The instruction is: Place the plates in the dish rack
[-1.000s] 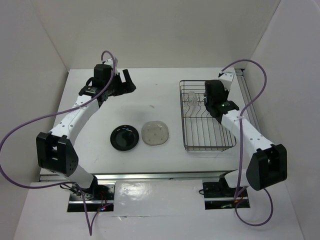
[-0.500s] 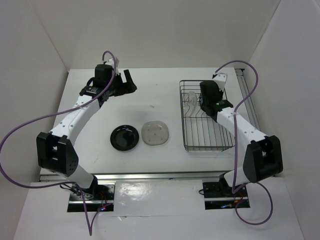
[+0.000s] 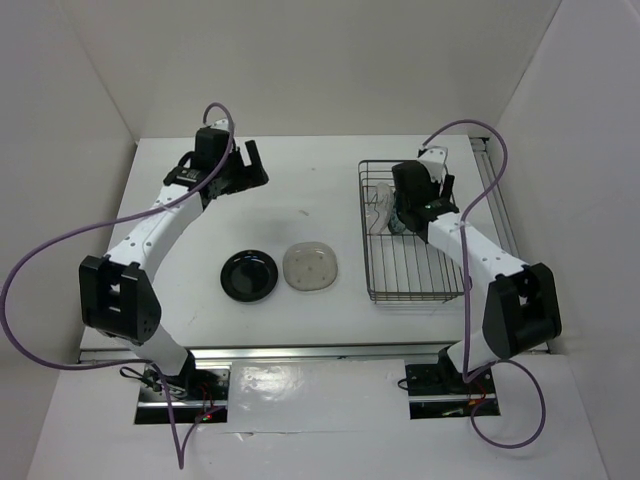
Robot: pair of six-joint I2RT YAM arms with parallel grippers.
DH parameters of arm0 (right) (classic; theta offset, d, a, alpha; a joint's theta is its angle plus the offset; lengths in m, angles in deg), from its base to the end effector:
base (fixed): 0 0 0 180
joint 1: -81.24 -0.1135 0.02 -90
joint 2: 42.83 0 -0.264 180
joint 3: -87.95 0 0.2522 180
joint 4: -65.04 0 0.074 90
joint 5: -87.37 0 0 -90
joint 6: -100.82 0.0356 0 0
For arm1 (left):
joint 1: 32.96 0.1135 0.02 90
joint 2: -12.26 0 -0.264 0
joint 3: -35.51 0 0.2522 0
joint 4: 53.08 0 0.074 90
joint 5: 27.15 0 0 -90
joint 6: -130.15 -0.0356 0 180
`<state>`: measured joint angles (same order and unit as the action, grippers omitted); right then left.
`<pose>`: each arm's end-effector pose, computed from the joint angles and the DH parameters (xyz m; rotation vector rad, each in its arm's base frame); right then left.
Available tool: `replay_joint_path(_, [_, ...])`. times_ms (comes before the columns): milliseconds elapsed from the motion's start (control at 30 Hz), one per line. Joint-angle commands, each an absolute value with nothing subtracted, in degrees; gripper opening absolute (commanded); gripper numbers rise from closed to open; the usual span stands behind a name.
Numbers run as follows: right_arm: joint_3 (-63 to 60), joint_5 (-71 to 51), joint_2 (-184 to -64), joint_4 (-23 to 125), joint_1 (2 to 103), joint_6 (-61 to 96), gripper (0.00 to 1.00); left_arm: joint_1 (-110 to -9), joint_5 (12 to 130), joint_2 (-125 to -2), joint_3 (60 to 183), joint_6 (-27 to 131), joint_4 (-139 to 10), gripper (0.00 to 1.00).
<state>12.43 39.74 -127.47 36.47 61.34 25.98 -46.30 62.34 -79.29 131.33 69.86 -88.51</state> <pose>0.3126 0.0876 0.2750 0.3026 2.0475 -0.4507 0.3625 -0.0856 0.3395 -0.3108 2.1230 -0.4351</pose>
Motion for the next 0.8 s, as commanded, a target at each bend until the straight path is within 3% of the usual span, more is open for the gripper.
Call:
replay_joint_path(0, [9.2, 43.3, -124.7, 37.1, 60.9, 26.3, 0.8, -45.8, 55.7, -80.2, 133.6, 75.0, -94.2, 1.0])
replay_joint_path(133, [8.5, 46.2, -119.7, 34.8, 60.9, 28.1, 0.86, -44.2, 50.8, -76.4, 131.0, 80.4, -102.6, 1.0])
replay_joint_path(167, [8.5, 46.2, -117.2, 34.2, 60.9, 28.1, 0.93, -43.7, 49.9, -75.0, 129.8, 81.4, -105.5, 1.0])
replay_joint_path(333, [8.5, 43.5, -110.4, 32.9, 60.9, 28.8, 0.99, -43.7, 50.9, -63.5, 117.1, 87.2, -109.5, 1.0])
replay_joint_path(533, [13.1, 28.2, -103.6, 36.9, 60.4, 27.3, 0.99, -43.7, 54.9, -54.5, 104.8, 89.2, -108.6, 0.97])
replay_joint_path(767, [18.7, 0.2, -101.2, 45.9, 60.4, 26.6, 0.99, -45.5, 57.8, -45.1, 88.9, 99.6, -103.1, 0.92])
